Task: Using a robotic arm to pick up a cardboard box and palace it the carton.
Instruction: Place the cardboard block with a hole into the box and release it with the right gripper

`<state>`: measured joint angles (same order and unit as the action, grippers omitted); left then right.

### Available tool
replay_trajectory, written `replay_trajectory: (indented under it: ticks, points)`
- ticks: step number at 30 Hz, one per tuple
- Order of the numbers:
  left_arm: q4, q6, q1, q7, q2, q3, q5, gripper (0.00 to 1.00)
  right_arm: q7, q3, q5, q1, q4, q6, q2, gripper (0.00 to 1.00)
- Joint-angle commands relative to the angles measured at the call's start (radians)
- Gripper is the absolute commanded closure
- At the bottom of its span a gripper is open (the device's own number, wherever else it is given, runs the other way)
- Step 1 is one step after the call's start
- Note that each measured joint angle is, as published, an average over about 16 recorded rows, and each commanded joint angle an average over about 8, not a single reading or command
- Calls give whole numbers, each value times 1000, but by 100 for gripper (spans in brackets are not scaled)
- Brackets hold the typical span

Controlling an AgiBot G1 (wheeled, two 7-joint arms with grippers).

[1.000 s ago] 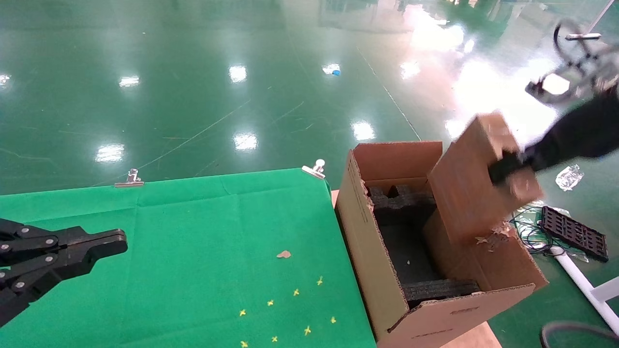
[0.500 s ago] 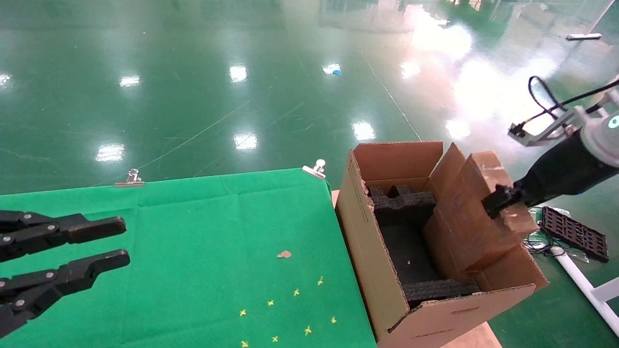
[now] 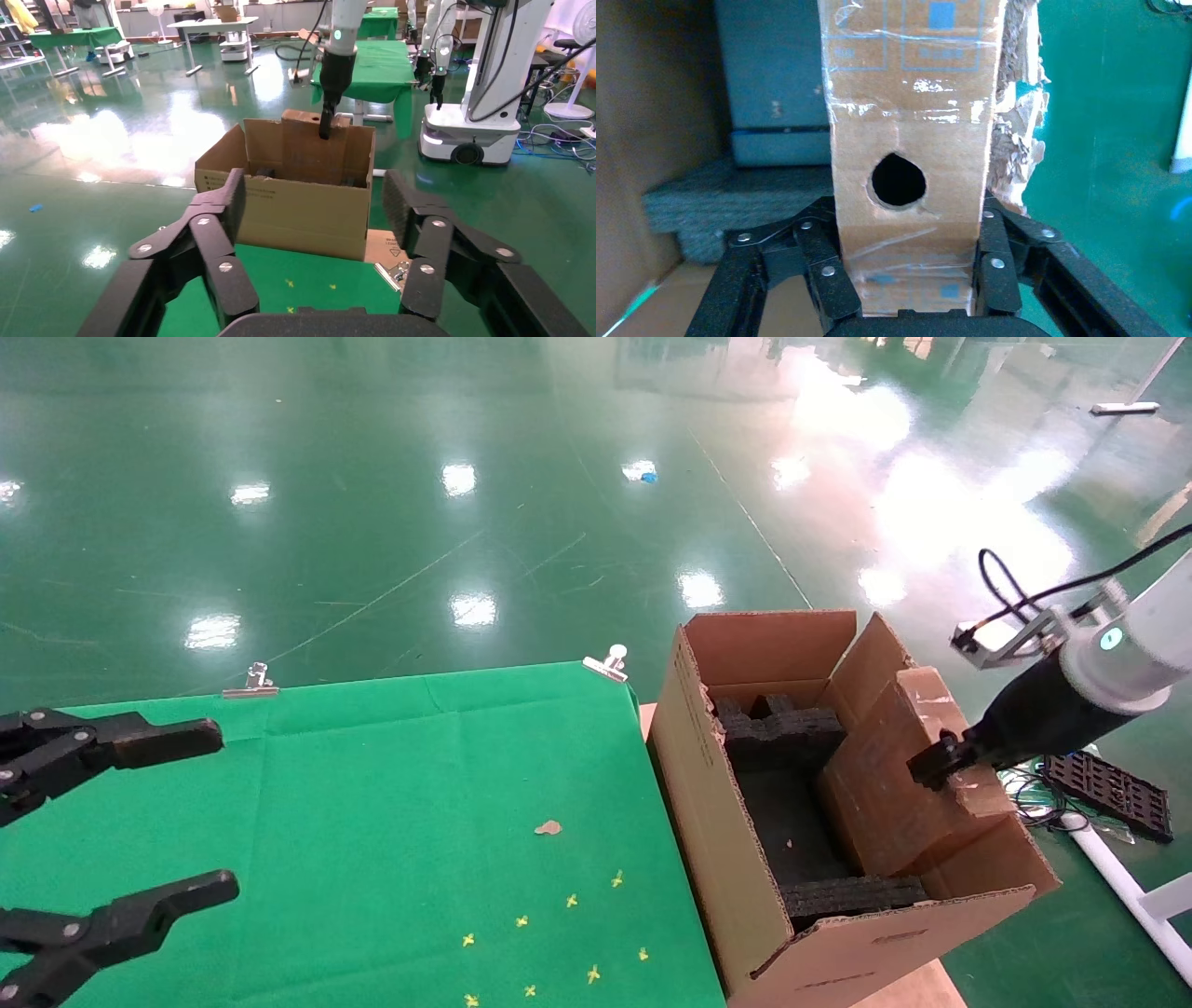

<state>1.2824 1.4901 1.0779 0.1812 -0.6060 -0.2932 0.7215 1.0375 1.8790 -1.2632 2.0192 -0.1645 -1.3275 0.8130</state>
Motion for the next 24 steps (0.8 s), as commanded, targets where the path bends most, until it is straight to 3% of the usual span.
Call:
replay_trajectory:
  ticks: [1, 22, 23, 24]
  points:
    - [0, 0, 0, 0, 0, 0, 0, 0, -7, -2, 5, -31, 17, 22, 6, 100]
    - [0, -1, 0, -1, 1, -1, -1, 0, -115, -85, 129, -318, 91, 283, 90, 100]
    - [0, -1, 0, -1, 1, -1, -1, 0, -123, -89, 135, -327, 92, 289, 92, 94]
    - [0, -1, 0, -1, 1, -1, -1, 0, -129, -91, 138, -335, 95, 294, 95, 82]
